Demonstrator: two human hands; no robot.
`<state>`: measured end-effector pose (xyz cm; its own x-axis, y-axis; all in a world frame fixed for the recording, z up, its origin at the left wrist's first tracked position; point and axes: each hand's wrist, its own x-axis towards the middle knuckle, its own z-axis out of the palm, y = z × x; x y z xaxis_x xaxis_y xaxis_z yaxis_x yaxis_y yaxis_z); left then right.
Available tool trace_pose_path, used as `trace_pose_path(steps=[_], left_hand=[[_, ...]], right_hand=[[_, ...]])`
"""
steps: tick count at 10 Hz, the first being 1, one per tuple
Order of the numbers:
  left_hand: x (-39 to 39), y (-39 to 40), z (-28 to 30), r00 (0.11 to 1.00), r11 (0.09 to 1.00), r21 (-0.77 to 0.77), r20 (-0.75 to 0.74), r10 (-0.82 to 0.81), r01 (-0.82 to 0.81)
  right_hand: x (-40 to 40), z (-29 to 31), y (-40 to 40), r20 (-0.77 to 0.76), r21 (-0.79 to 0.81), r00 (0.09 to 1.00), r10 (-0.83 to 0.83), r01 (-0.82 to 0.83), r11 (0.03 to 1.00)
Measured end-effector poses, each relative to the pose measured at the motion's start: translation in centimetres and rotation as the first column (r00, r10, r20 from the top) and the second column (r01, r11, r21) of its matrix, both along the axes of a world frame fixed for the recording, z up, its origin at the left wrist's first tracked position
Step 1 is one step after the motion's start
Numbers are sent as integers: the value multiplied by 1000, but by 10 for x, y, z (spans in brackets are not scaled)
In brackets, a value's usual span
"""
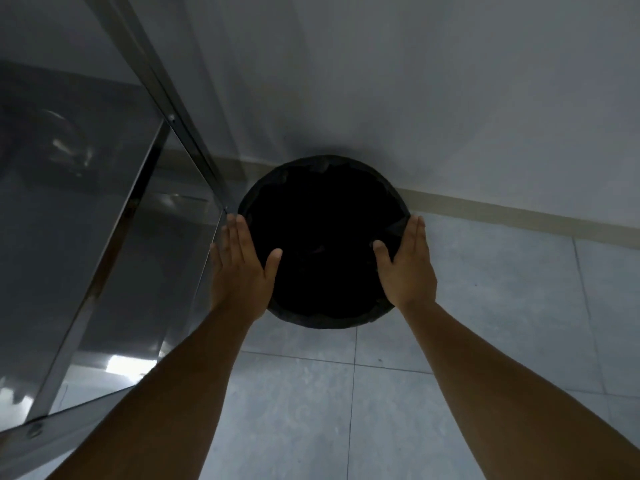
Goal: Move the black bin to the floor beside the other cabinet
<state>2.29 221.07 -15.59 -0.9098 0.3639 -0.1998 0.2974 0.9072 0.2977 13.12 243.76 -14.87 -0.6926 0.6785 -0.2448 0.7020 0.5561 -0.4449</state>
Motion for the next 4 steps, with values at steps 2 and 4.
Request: trace_pose_path(steps=[2,4], left_hand=[[23,-6,53,989,993,-112,150,-17,34],[68,-13,167,967,960,-246,243,-77,138]], right_hand=[[17,65,-1,273,2,906,322,-336,942],[38,175,-33,375,-117,796,475,-468,876]])
